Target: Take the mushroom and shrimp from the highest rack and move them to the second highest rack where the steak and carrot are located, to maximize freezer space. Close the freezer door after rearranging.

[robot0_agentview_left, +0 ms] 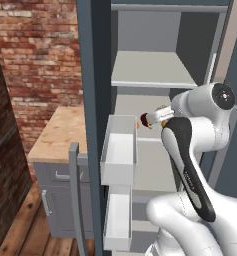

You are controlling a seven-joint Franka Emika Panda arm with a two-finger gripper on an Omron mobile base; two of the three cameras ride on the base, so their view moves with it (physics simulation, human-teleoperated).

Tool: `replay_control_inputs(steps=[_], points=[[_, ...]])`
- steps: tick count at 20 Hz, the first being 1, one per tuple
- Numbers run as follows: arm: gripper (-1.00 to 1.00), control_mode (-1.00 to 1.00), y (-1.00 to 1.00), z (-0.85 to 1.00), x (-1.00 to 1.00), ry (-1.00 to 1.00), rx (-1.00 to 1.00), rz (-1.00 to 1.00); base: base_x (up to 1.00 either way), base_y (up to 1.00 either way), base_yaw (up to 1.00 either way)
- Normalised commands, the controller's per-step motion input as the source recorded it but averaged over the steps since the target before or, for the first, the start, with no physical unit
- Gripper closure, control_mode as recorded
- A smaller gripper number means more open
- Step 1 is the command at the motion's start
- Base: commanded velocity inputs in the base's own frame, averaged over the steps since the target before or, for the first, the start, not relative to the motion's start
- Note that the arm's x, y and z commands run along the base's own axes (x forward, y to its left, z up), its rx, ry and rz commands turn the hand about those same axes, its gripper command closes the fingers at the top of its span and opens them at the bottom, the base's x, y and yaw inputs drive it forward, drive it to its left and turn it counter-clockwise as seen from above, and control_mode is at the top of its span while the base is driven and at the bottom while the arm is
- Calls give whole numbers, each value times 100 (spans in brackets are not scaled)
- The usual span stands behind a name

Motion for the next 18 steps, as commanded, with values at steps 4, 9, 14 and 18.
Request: replay_control_inputs(steps=[4,9,14,18], points=[[100,-100,-10,-68,-23,22,-11,0,0,0,0],[100,-100,-1,-41,11,27,-4,-1,0,0,0],[100,-100,0,-24,44,28,0,-3,0,0,0],[100,-100,-1,-23,50,19,0,-1,0,0,0]])
